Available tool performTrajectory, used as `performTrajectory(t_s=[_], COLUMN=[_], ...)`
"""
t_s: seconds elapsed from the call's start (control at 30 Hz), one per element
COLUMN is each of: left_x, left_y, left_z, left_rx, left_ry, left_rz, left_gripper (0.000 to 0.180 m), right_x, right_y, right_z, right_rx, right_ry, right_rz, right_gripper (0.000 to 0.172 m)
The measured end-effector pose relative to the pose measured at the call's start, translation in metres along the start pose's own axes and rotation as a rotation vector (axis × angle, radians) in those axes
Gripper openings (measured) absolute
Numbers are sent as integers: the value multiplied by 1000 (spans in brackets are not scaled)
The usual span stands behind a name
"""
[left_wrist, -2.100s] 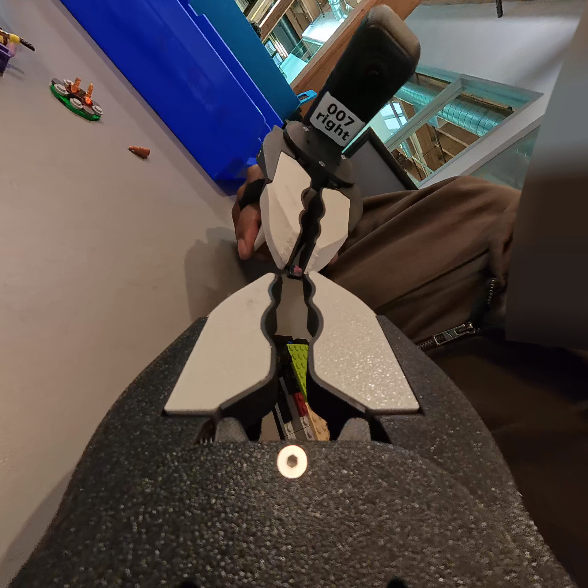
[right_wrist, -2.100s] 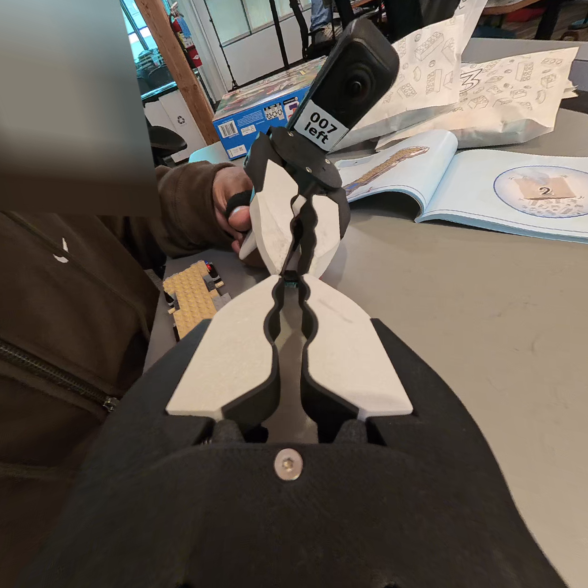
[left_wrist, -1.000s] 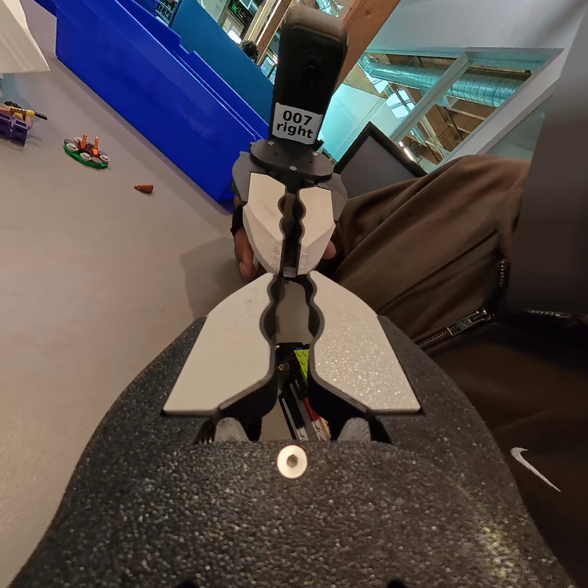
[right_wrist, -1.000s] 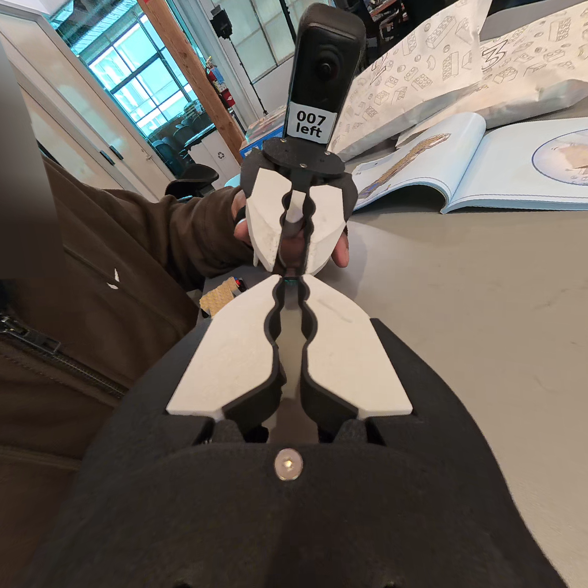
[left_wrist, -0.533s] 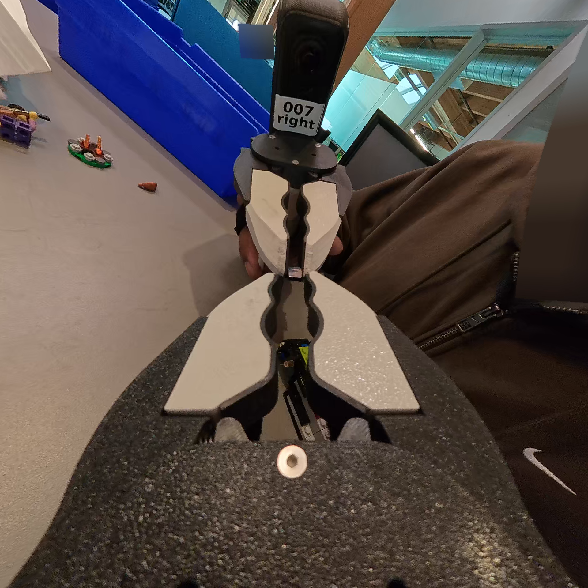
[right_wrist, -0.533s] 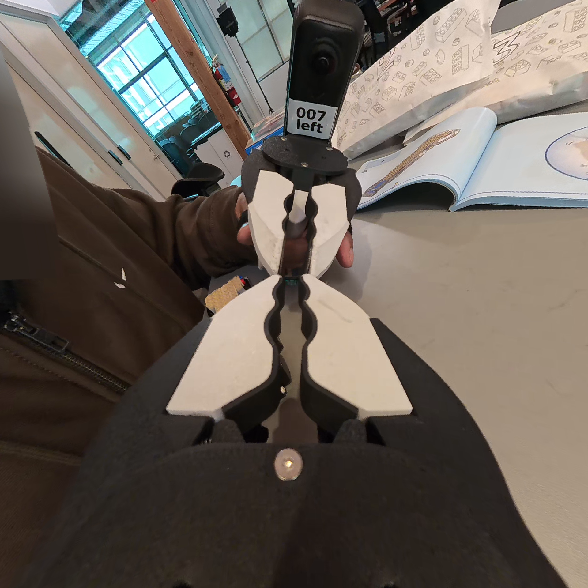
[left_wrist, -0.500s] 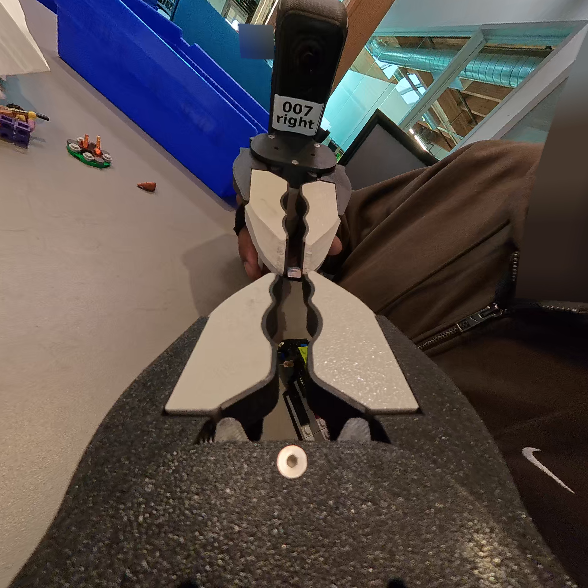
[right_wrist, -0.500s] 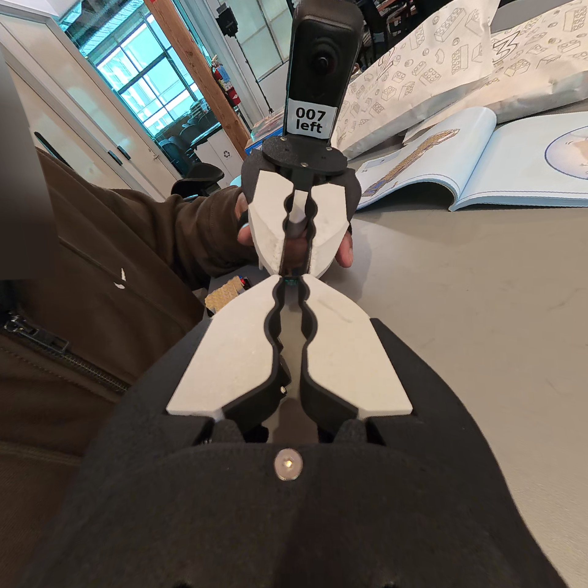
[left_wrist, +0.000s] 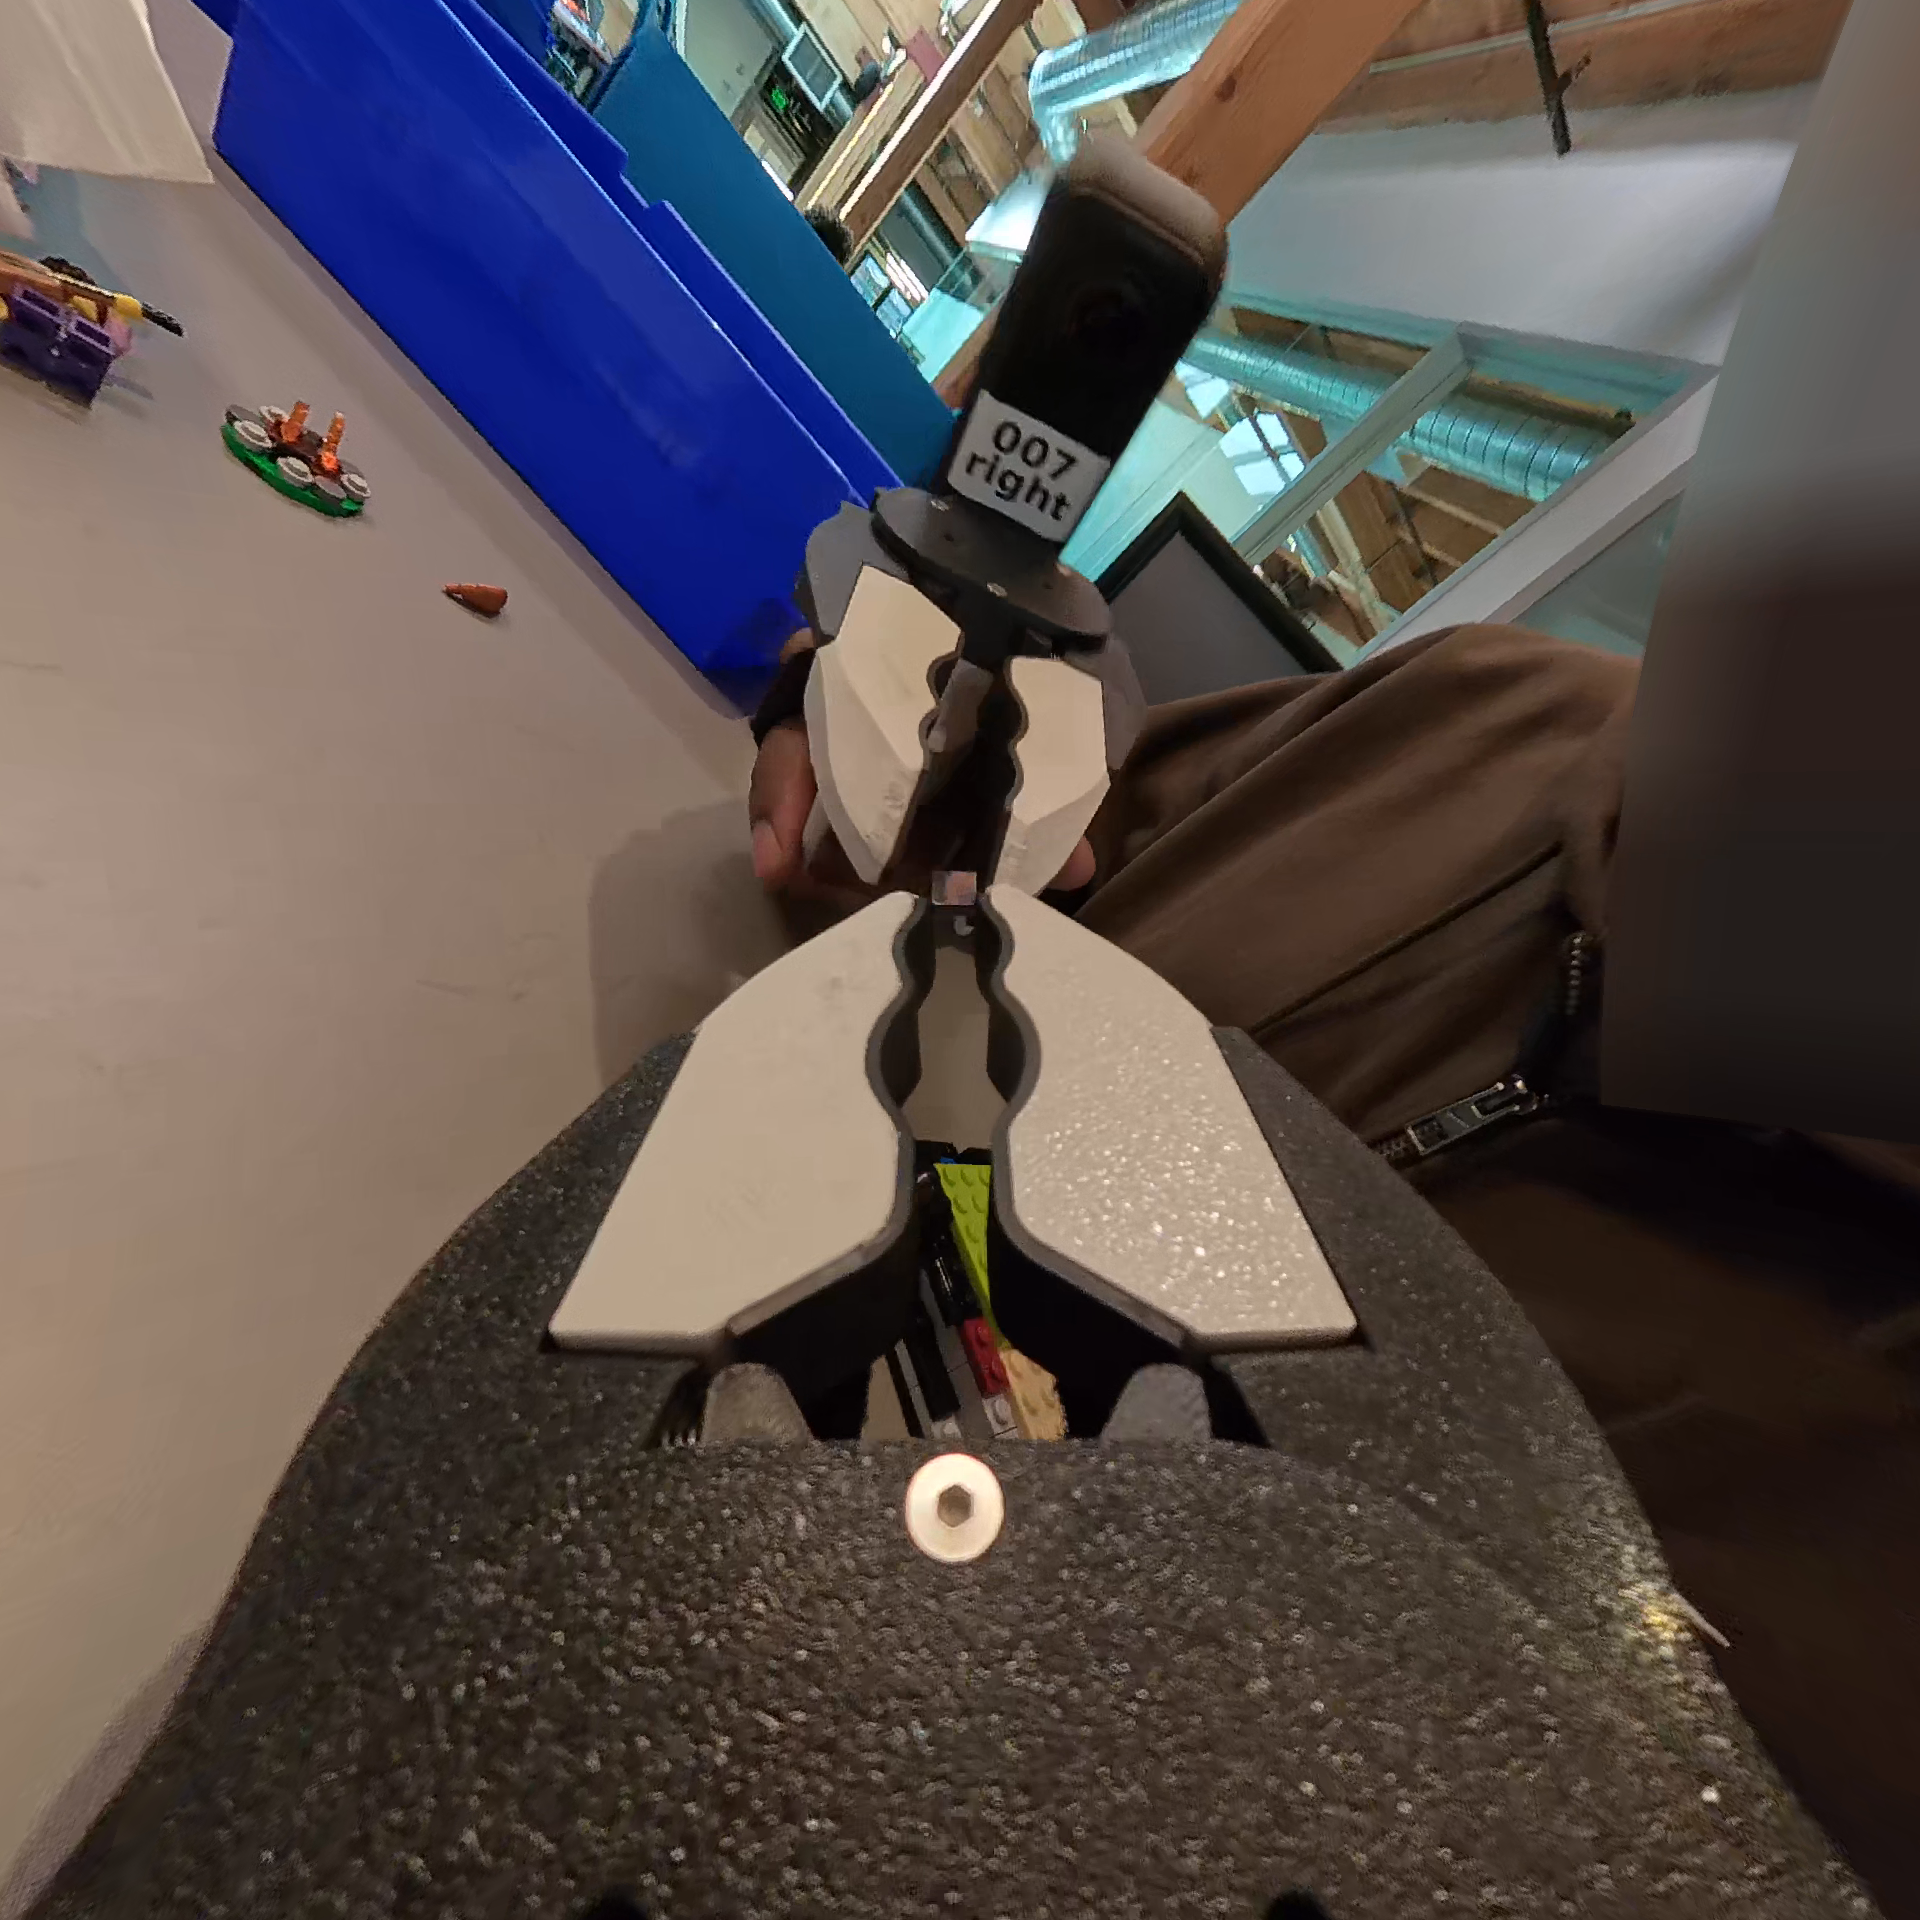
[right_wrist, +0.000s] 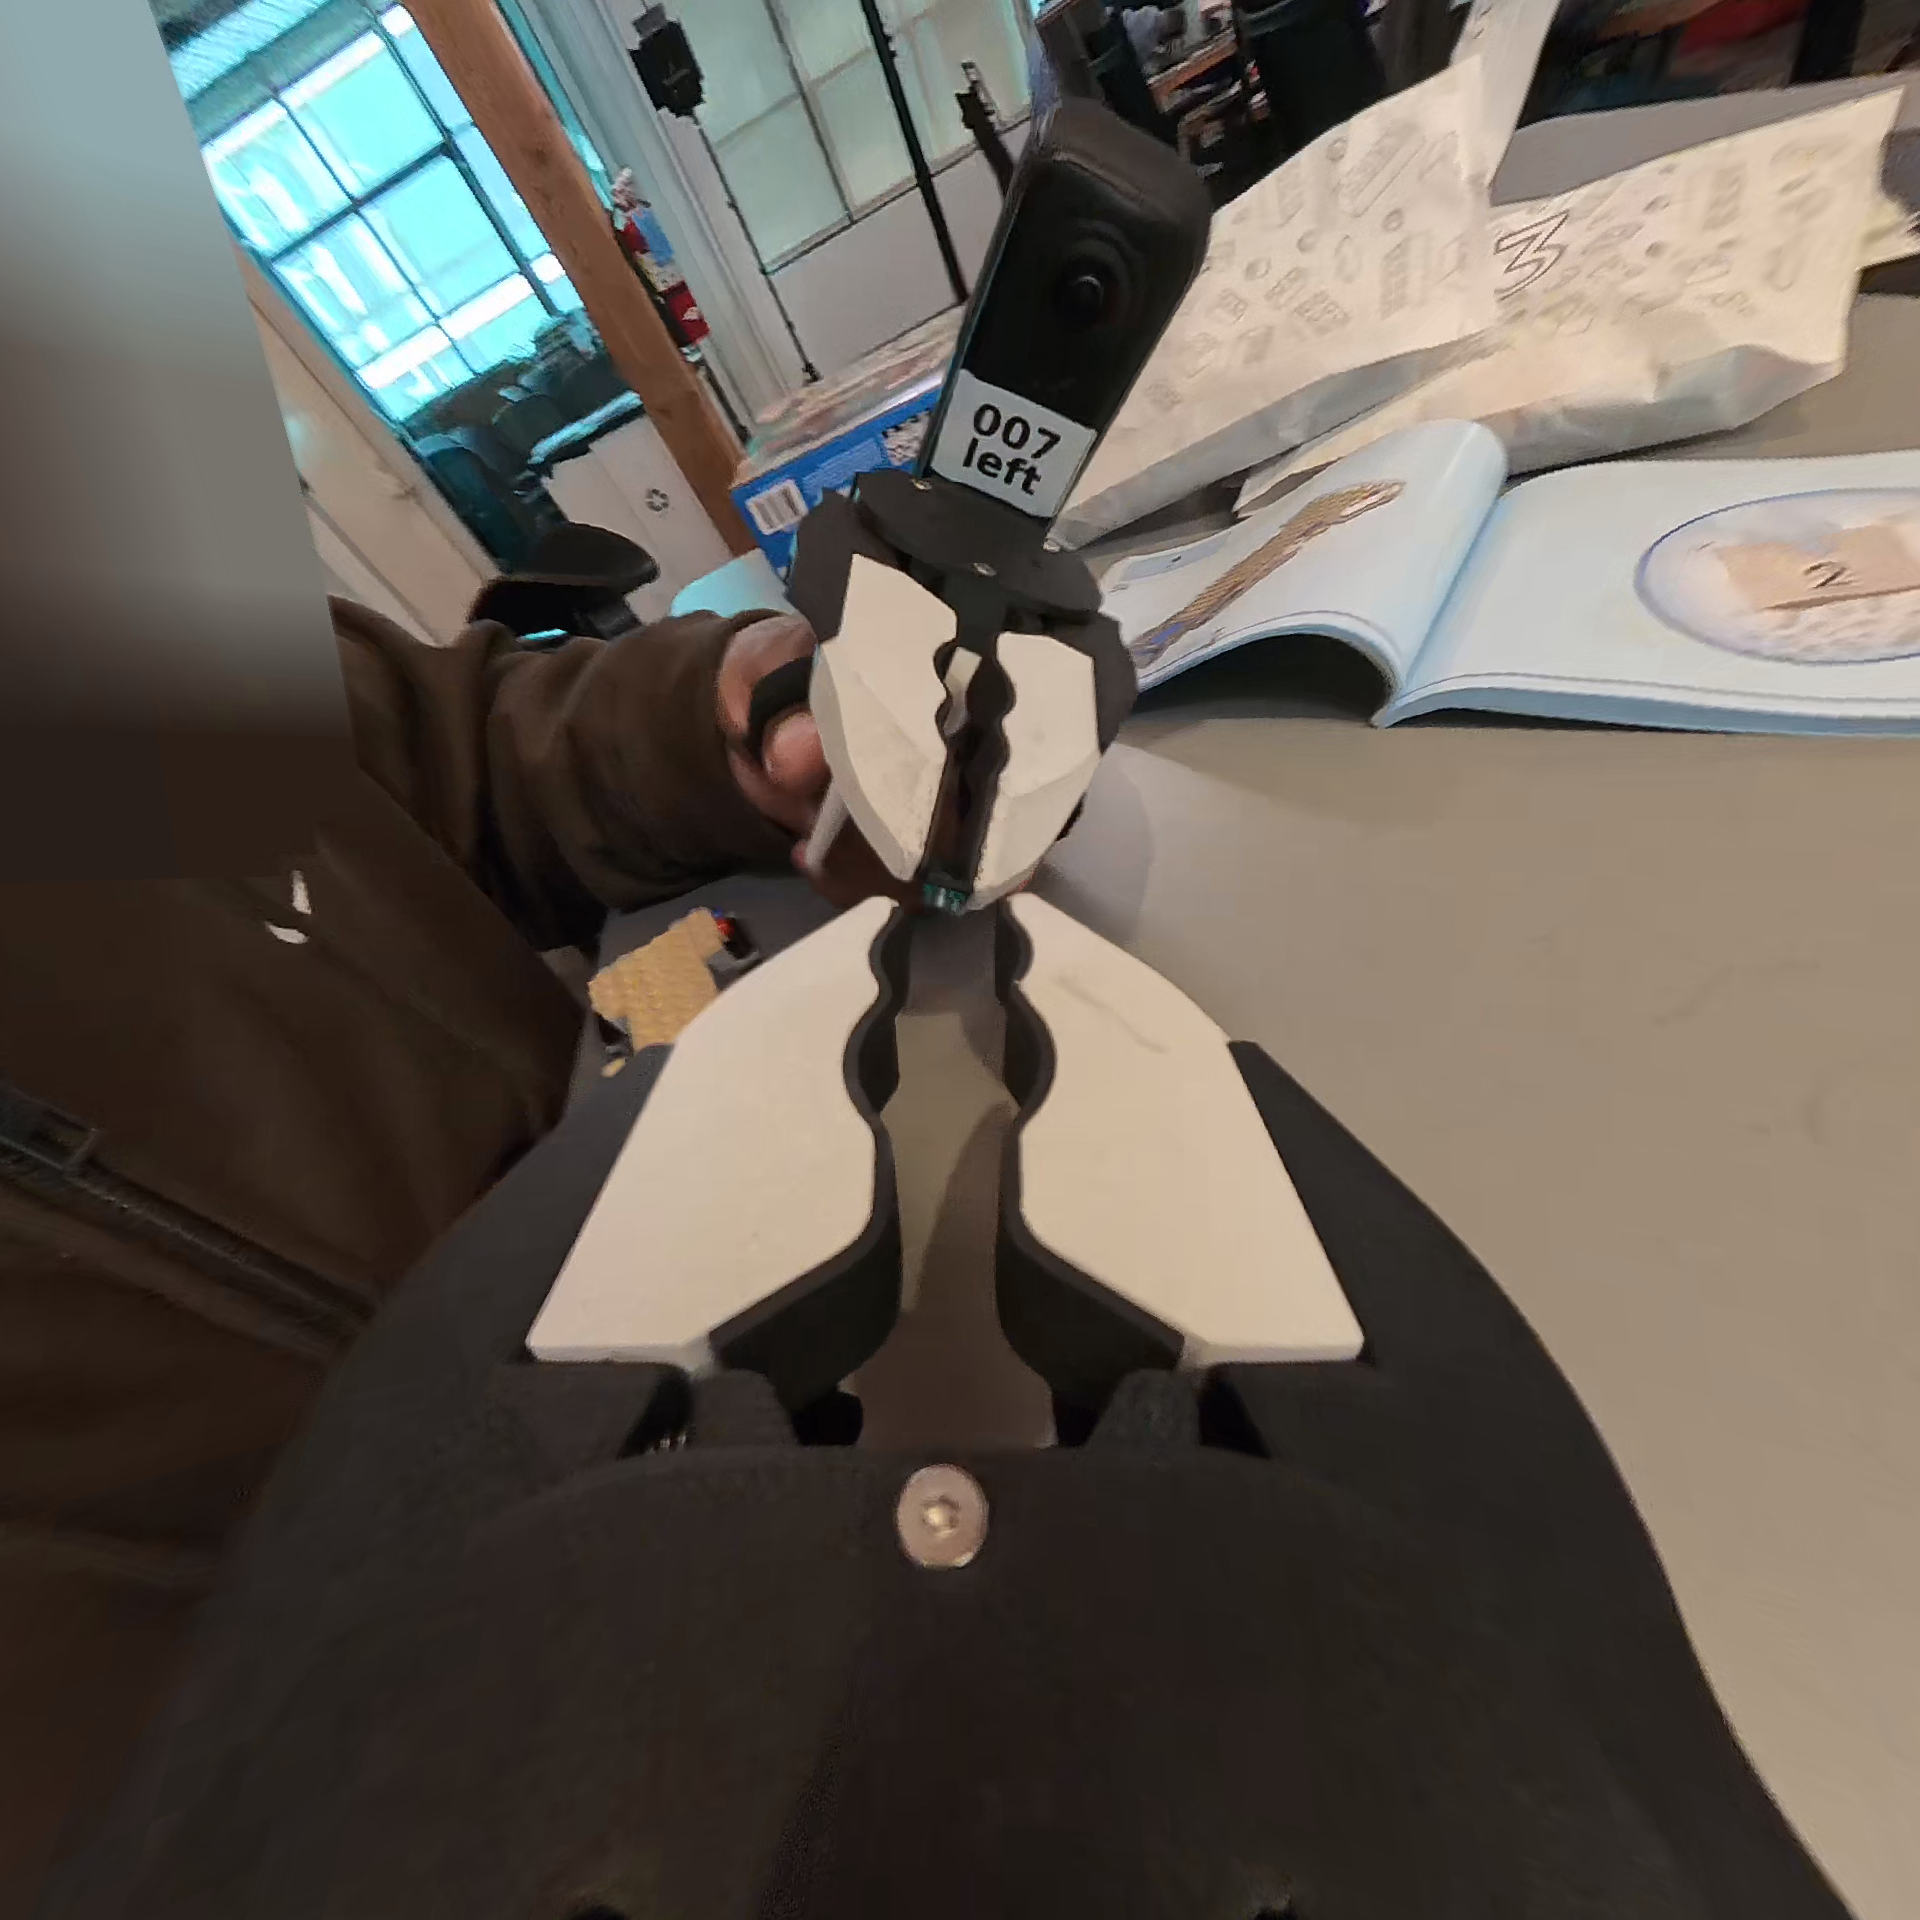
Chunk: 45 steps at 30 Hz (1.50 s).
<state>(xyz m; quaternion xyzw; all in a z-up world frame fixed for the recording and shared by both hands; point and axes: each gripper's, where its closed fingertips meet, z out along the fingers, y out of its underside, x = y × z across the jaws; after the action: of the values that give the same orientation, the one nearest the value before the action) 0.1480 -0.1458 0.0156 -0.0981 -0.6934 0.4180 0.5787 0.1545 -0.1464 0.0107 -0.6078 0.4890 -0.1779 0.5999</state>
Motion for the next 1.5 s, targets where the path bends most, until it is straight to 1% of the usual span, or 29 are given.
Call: performTrajectory(t_s=[0.13,0.27,0.4,0.53,0.67,0.83,1.0,1.17,1.3,1.5], left_x=[-2,-4,-5,-6,-5,-3,-3,0,2,5], left_y=[-6,-9,-13,-13,-13,-9,-4,1,2,2], left_z=[-2,-2,-2,-1,0,1,3,5,5,6], left_rx=[60,111,162,173,178,148,93,49,41,44], left_ry=[19,30,49,45,60,82,64,70,88,113], left_rz=[-80,-145,-202,-225,-244,-257,-224,-202,-206,-216], left_gripper=[6,7,7,7,7,8,15,14,9,7], right_x=[7,8,10,14,13,10,4,-1,-1,-3], right_y=[-4,-8,-8,-9,-10,-8,-4,1,1,0], right_z=[-1,-1,1,1,1,0,0,2,1,0], right_rx=[14,31,27,39,41,31,9,-10,-13,-9], right_ry=[136,228,277,328,339,297,202,134,124,97], right_rz=[-182,-336,-399,-438,-471,-467,-388,-319,-311,-290], right_gripper=[18,14,10,10,9,8,8,8,8,7])
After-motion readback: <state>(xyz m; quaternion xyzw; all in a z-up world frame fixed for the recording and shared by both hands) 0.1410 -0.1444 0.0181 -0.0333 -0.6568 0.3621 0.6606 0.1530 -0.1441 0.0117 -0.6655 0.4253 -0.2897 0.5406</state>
